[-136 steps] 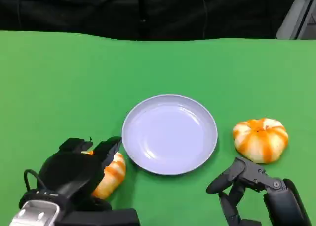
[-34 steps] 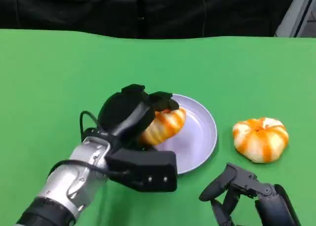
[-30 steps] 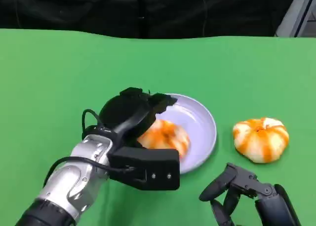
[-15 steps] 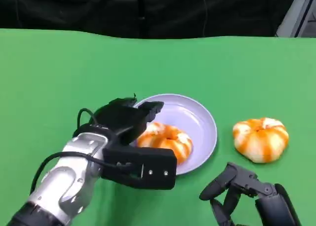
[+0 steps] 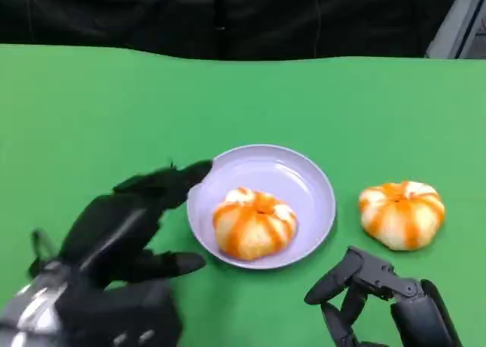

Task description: Grasp the bread from the table and place it into the plate.

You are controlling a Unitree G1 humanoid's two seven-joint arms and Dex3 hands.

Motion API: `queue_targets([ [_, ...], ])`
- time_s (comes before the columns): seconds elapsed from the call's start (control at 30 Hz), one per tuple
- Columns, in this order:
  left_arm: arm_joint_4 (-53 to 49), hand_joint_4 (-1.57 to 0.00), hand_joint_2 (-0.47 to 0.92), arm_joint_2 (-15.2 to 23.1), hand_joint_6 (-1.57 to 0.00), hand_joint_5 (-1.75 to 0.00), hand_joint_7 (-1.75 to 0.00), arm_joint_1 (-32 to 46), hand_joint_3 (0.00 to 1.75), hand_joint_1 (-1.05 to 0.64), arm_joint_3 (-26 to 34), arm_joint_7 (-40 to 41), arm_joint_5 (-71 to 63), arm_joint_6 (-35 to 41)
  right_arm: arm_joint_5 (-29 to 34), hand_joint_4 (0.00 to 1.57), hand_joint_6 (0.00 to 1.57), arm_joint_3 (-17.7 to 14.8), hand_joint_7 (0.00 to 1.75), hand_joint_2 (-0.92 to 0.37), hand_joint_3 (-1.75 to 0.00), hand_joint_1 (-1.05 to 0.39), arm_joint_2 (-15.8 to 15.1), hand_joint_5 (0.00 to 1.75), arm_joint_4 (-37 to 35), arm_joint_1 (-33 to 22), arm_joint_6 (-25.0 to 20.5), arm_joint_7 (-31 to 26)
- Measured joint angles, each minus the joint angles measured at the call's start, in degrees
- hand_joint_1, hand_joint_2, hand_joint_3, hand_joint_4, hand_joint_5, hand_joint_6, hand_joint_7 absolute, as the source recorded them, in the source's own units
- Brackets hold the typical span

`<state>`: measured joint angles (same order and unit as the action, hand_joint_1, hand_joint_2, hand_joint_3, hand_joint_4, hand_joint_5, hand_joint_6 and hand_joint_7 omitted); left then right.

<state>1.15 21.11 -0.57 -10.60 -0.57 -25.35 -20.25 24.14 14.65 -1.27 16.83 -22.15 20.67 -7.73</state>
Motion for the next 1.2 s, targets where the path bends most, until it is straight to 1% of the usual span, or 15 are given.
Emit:
queue_targets([
  [0.03,0.09,-0.5,0.92,-0.02,-0.64,-0.72,-0.13,1.58,0.13,-0.24,0.91,0.5,1.54,-2.59,-0.02,0.82,0.72,-0.13,1.23,-0.46,-1.12,-0.16,-0.07,1.65,-0.02,0.0,0.01,-0.01],
  [0.07,0.08,-0.6,0.92,-0.03,-0.72,-0.76,-0.15,2.97,0.12,-0.17,1.61,0.75,2.79,-4.63,-0.06,0.81,0.72,-0.26,1.24,-0.46,-1.12,-0.16,-0.11,1.65,-0.03,0.02,0.02,-0.02],
  [0.23,0.1,-0.85,0.92,-1.59,-0.97,-0.86,-0.25,9.6,0.13,-0.08,4.22,1.23,9.73,-11.85,-1.66,0.81,0.72,-0.53,1.24,-0.45,-1.14,-0.15,-0.22,1.65,-0.02,-0.01,0.03,0.41],
  [0.27,0.21,-0.86,0.82,-1.87,-1.05,-1.03,-0.34,10.87,0.41,0.0,4.48,1.21,10.49,-12.67,-2.13,0.81,0.72,-0.59,1.25,-0.45,-1.15,-0.15,-0.31,1.65,-0.01,-0.05,0.03,0.57],
  [0.3,0.51,-0.84,0.6,-2.23,-1.07,-1.22,-0.51,12.12,0.89,0.07,4.74,1.13,11.82,-13.07,-2.56,0.81,0.72,-0.66,1.25,-0.44,-1.16,-0.15,-0.37,1.65,0.0,-0.09,0.02,0.71],
  [0.33,1.22,-0.84,0.52,-2.9,-1.04,-1.28,-0.64,13.43,1.08,0.09,5.26,0.95,13.51,-13.09,-2.92,0.81,0.72,-0.78,1.25,-0.44,-1.16,-0.15,-0.47,1.65,0.05,-0.16,0.03,0.9],
  [0.37,2.08,-0.88,0.46,-3.78,-1.0,-1.39,-0.86,14.64,1.27,0.12,5.67,0.78,15.57,-13.01,-3.43,0.81,0.72,-0.97,1.25,-0.43,-1.17,-0.14,-0.7,1.65,0.09,-0.31,0.03,1.16],
  [0.4,2.64,-0.93,0.4,-4.38,-0.96,-1.49,-1.1,15.42,1.4,0.13,5.76,0.28,17.54,-13.01,-3.59,0.81,0.72,-1.17,1.25,-0.43,-1.17,-0.15,-0.88,1.65,0.11,-0.46,0.04,1.24],
  [0.43,3.05,-0.95,0.37,-4.81,-0.94,-1.53,-1.21,16.19,1.45,0.14,5.77,-0.49,19.31,-13.02,-3.66,0.81,0.72,-1.39,1.25,-0.43,-1.17,-0.15,-1.09,1.65,0.11,-0.56,0.1,1.32],
  [0.47,3.32,-0.95,0.35,-5.12,-0.91,-1.62,-1.37,16.85,1.46,0.12,5.77,-1.19,20.47,-13.03,-3.73,0.81,0.72,-1.74,1.24,-0.43,-1.16,-0.15,-1.32,1.65,0.11,-0.66,0.34,1.41],
  [0.5,3.65,-0.94,0.35,-5.46,-0.89,-1.66,-1.44,17.49,1.47,0.12,5.75,-1.61,20.9,-13.03,-3.85,0.81,0.72,-2.2,1.24,-0.43,-1.16,-0.15,-1.62,1.65,0.11,-0.82,0.65,1.49],
  [0.6,4.33,-0.9,0.34,-7.18,-0.83,-1.73,-1.55,18.44,1.48,0.11,5.42,-2.13,20.92,-13.03,-4.38,0.78,0.72,-3.18,1.23,-0.44,-1.16,-0.15,-2.52,1.62,0.11,-1.39,1.27,1.62],
  [0.8,1.02,-0.91,0.29,-10.1,-0.83,-1.71,-1.56,18.26,1.54,0.05,5.55,-2.64,21.81,-13.77,-4.47,0.77,0.73,-3.74,1.22,-0.45,-1.14,-0.15,-3.33,1.61,0.1,-2.66,3.32,1.63],
  [1.03,-1.37,-0.92,0.37,-10.73,-0.85,-1.69,-1.5,17.24,1.41,0.04,6.8,-3.22,22.93,-15.42,-4.54,0.78,0.73,-3.16,1.22,-0.45,-1.16,-0.13,-3.04,1.62,0.28,-4.36,3.34,1.63],
  [1.2,-2.03,-0.89,0.32,-10.75,-0.84,-1.67,-1.48,16.99,1.47,0.03,7.51,-4.19,23.23,-15.62,-4.19,0.78,0.72,-2.84,1.22,-0.44,-1.17,-0.15,-2.61,1.63,2.51,-5.52,2.2,1.62],
])
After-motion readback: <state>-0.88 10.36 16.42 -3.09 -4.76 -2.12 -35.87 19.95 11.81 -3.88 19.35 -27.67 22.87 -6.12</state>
